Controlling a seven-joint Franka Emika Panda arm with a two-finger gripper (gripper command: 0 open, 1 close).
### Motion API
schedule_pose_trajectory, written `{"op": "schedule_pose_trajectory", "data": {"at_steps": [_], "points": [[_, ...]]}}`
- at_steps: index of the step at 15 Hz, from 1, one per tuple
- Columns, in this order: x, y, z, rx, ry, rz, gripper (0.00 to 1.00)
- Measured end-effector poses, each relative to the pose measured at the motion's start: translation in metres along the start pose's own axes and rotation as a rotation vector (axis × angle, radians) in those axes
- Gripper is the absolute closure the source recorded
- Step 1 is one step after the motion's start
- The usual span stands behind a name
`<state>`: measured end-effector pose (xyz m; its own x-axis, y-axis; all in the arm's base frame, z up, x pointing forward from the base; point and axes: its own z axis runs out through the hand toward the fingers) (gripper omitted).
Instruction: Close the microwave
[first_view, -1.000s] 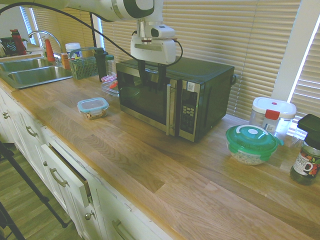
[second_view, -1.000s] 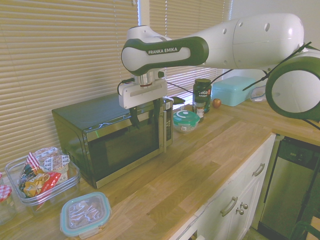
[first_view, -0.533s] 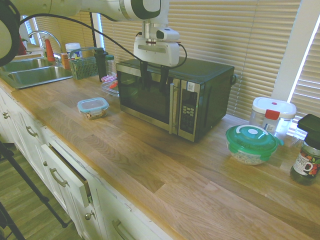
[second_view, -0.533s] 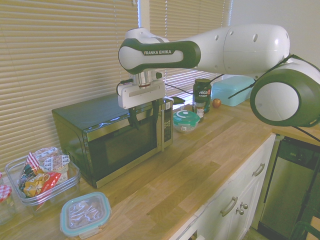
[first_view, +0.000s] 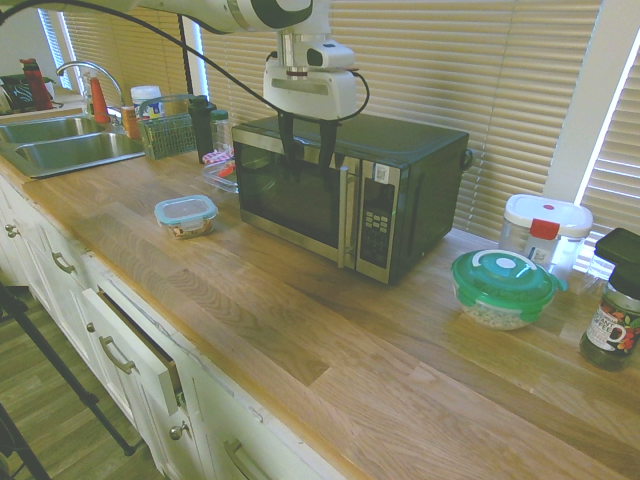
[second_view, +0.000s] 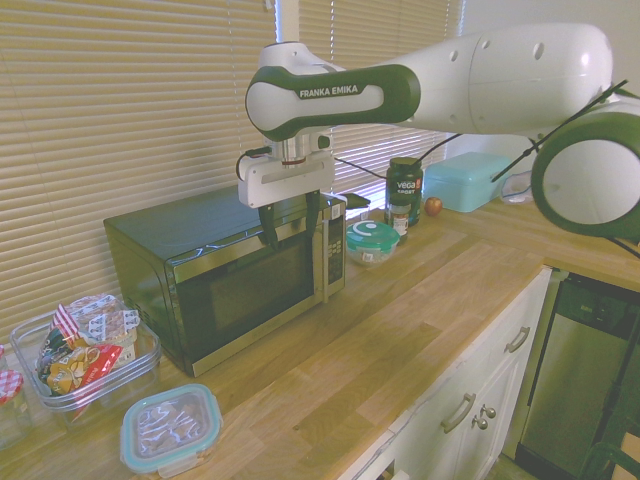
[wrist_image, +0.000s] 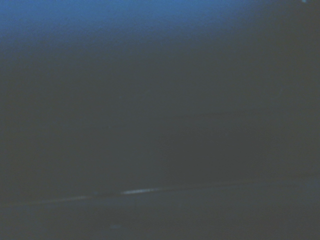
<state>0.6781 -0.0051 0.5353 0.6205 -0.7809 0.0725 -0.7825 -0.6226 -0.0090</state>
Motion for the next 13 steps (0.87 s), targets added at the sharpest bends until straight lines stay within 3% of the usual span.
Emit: {"op": "schedule_pose_trajectory", "data": {"at_steps": [13], "points": [[-0.082, 0.111, 0.034, 0.022, 0.014, -0.023, 0.0]]}}
